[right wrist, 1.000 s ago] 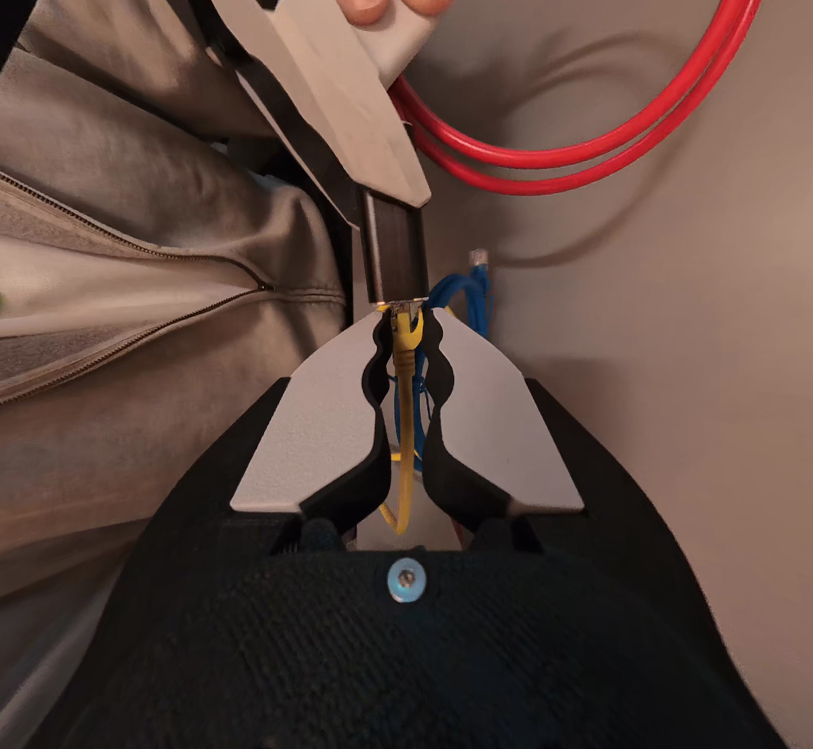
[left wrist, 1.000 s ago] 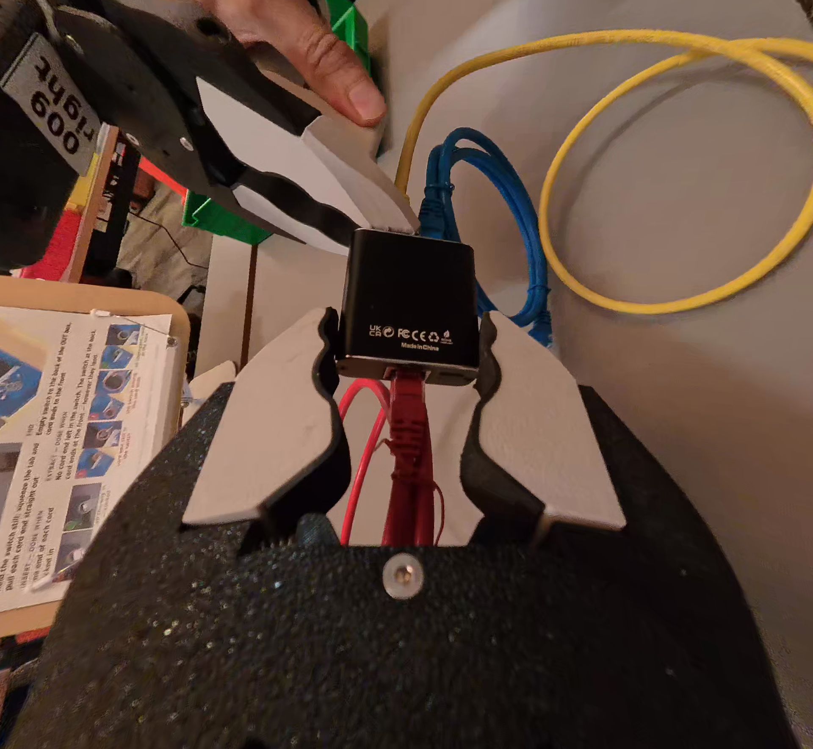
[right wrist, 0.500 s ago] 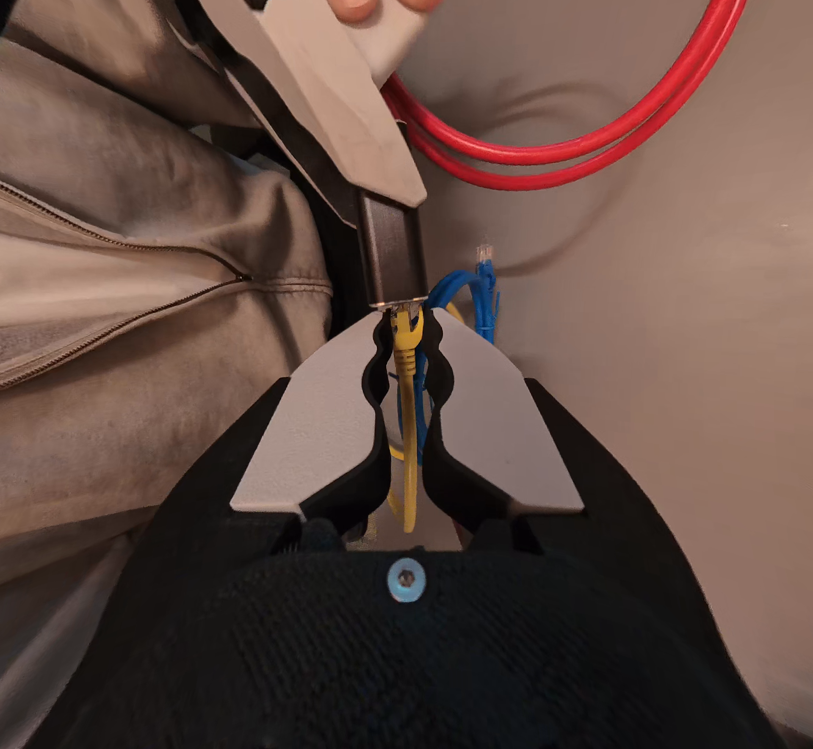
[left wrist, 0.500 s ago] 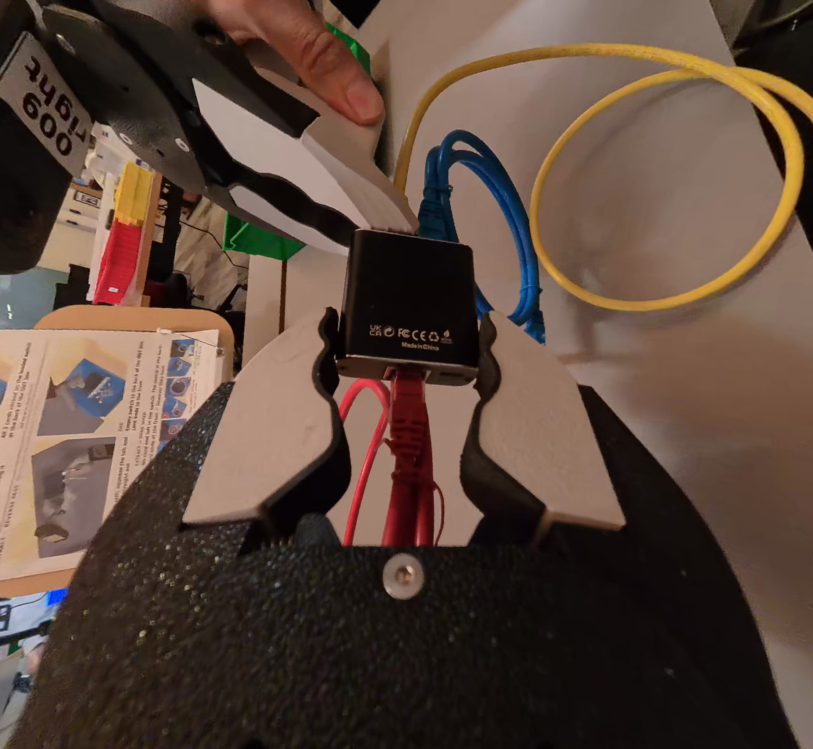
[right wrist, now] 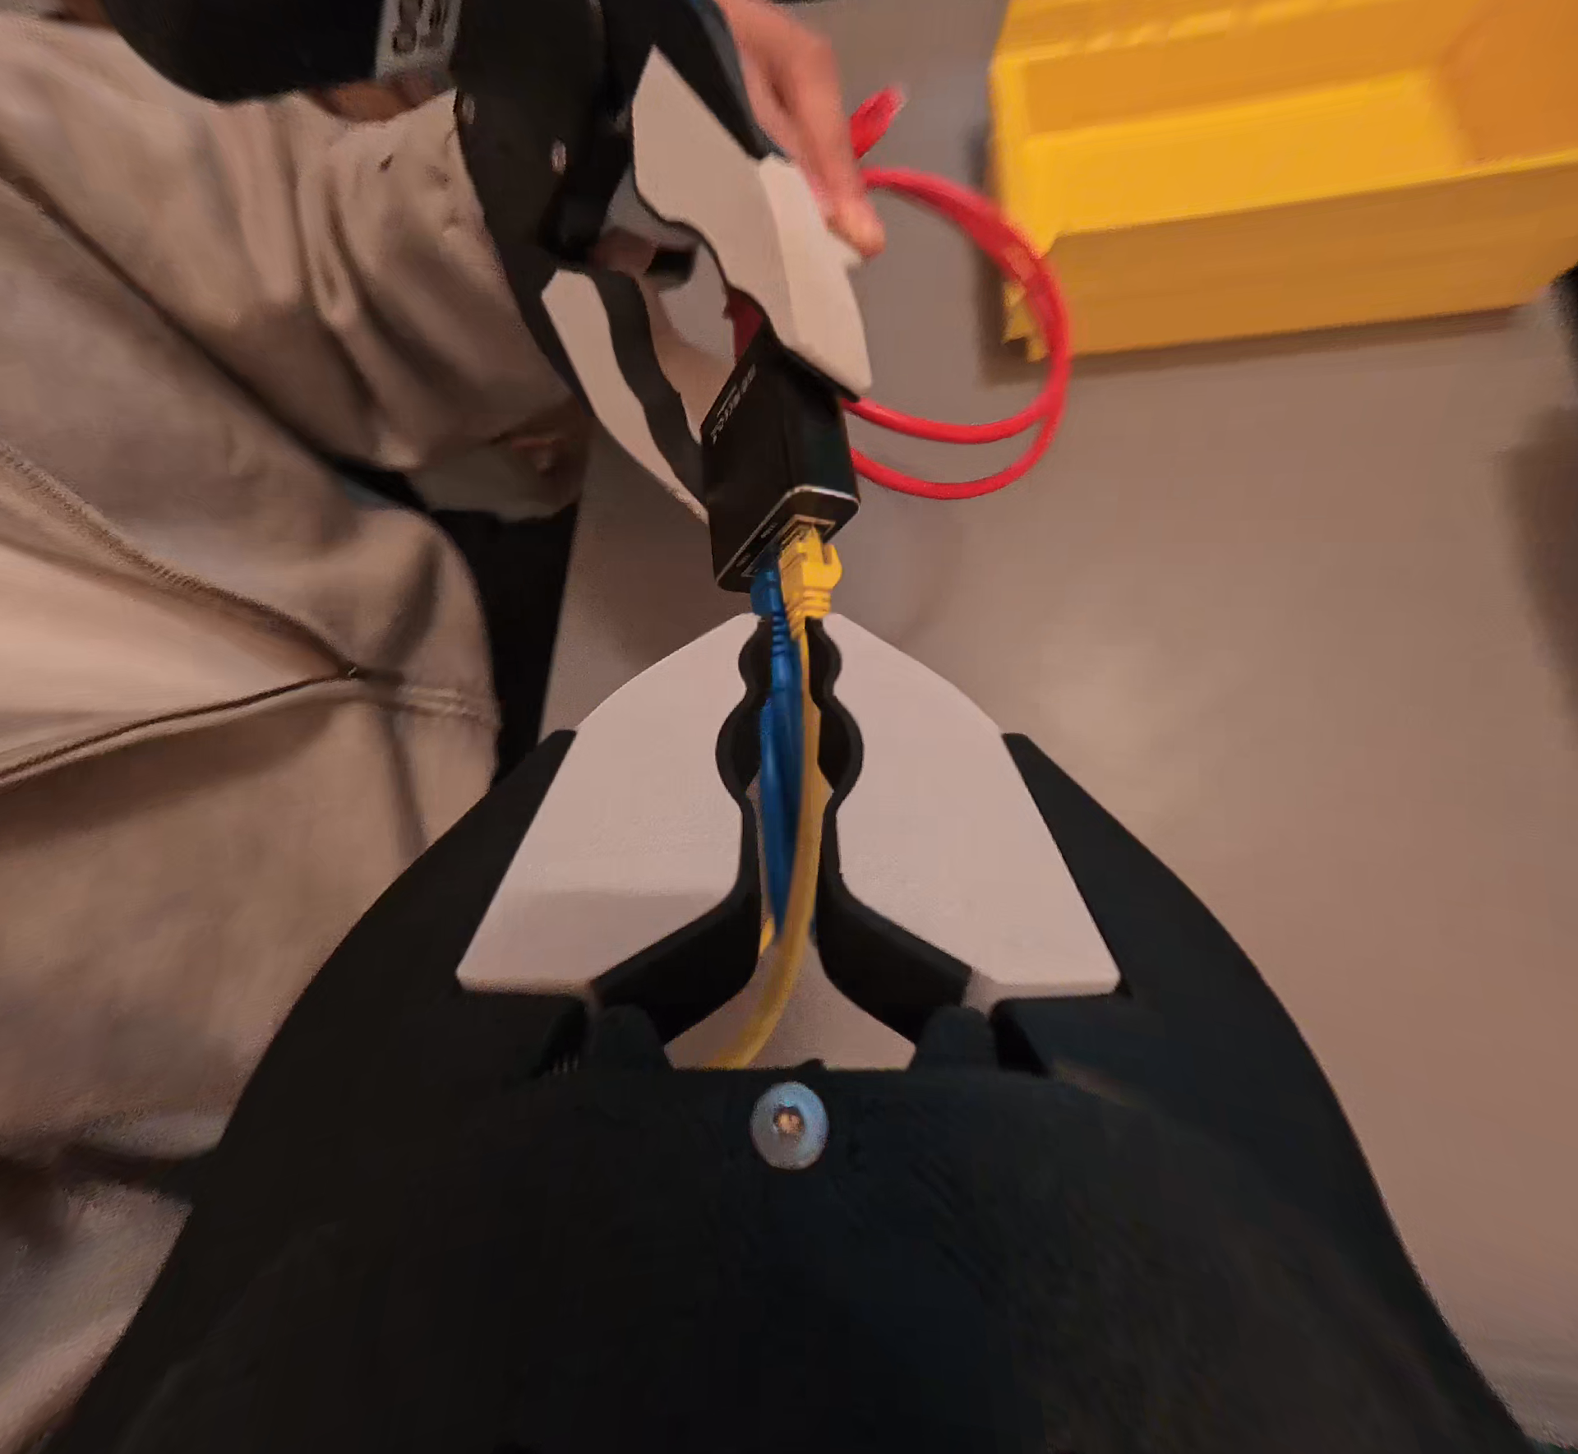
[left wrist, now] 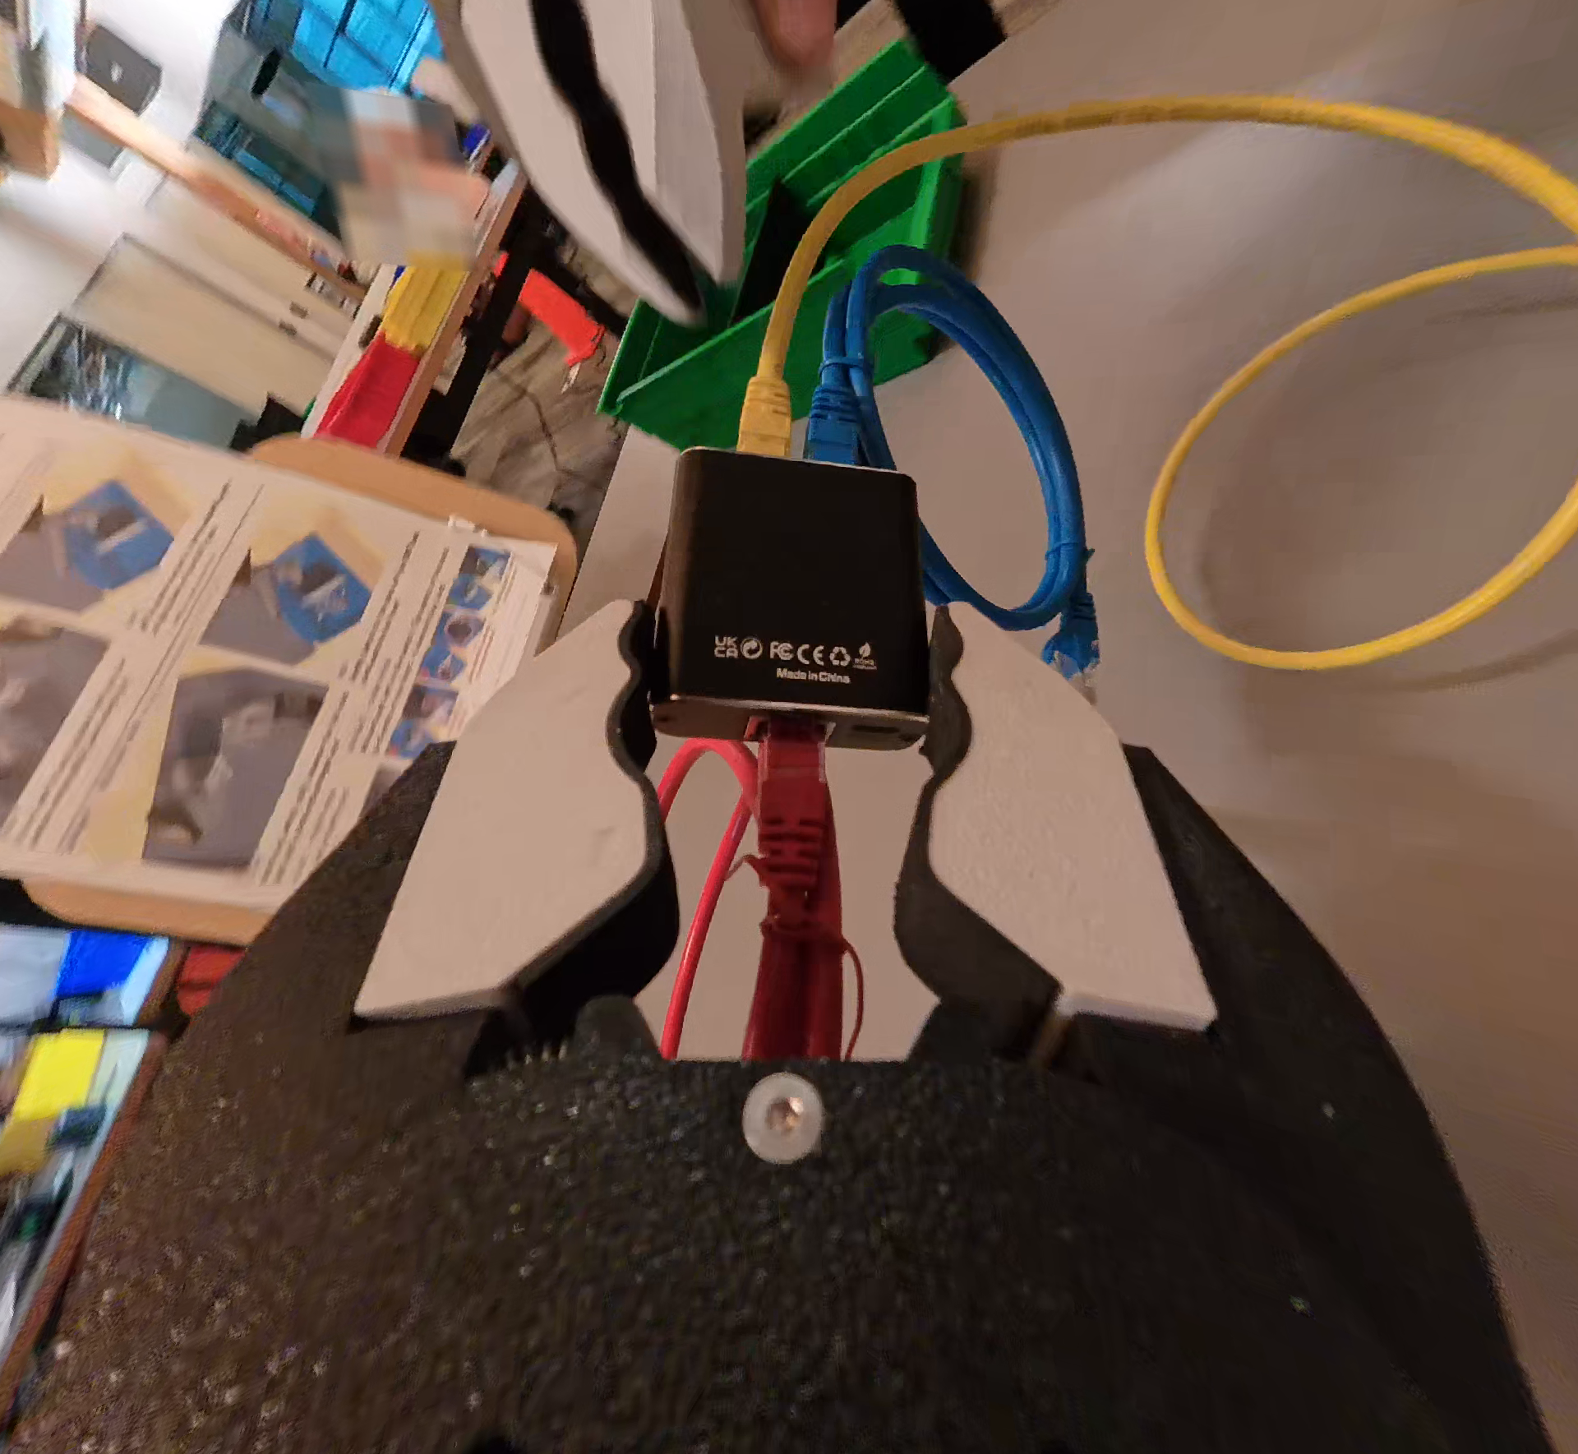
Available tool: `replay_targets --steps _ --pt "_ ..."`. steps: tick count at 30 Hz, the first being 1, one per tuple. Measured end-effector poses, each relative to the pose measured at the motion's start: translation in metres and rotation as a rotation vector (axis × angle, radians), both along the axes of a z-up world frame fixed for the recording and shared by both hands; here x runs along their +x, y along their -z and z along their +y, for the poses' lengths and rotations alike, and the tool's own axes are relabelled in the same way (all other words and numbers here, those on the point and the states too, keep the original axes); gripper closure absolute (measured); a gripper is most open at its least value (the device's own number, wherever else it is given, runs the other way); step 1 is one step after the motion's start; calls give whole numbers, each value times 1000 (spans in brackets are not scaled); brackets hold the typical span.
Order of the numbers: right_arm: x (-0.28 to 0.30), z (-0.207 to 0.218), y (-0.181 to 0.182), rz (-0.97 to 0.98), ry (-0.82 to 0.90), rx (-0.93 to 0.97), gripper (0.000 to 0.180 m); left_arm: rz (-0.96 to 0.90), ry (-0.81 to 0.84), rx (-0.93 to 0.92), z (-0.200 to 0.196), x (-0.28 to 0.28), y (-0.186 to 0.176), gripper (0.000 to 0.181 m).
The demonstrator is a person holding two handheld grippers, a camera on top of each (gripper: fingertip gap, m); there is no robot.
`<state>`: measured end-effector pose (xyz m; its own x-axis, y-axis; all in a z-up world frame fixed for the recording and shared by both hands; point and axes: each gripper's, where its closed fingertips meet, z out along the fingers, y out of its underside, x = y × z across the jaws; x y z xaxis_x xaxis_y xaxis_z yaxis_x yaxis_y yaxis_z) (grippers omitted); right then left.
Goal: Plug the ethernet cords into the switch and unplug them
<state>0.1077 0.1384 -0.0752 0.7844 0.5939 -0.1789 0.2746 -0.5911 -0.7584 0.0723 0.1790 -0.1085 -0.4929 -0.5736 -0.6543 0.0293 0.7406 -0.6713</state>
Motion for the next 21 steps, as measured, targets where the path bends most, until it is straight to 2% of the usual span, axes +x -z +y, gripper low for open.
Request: replay_targets --steps 2,4,7,10,13,14,15,17,19,21 --pt "14 4 -21 -22 143 128 158 20 -125 -45 20 6 5 120" --pt "15 4 -46 8 278 346 152 27 -268 -154 40 13 9 120" --pt "4 0 -49 179 467 580 149 -11 -429 -369 52 19 8 120" --pt "5 1 -22 372 647 620 147 -90 -551 -434 50 24 6 120" --pt "16 1 -8 573 769 616 137 -223 -629 -381 45 28 1 120" --pt "14 -2 -8 600 782 613 139 -260 -659 -351 45 28 1 120" --pt "12 -5 -9 577 801 639 140 -286 -690 -333 46 28 0 120" --pt "8 -6 -9 513 878 706 132 -320 -743 -331 50 28 1 120" --pt "-16 -2 -16 556 817 760 140 -316 -786 -363 55 32 7 120" --pt "-31 7 -11 502 798 759 143 -281 -781 -429 53 39 14 120"
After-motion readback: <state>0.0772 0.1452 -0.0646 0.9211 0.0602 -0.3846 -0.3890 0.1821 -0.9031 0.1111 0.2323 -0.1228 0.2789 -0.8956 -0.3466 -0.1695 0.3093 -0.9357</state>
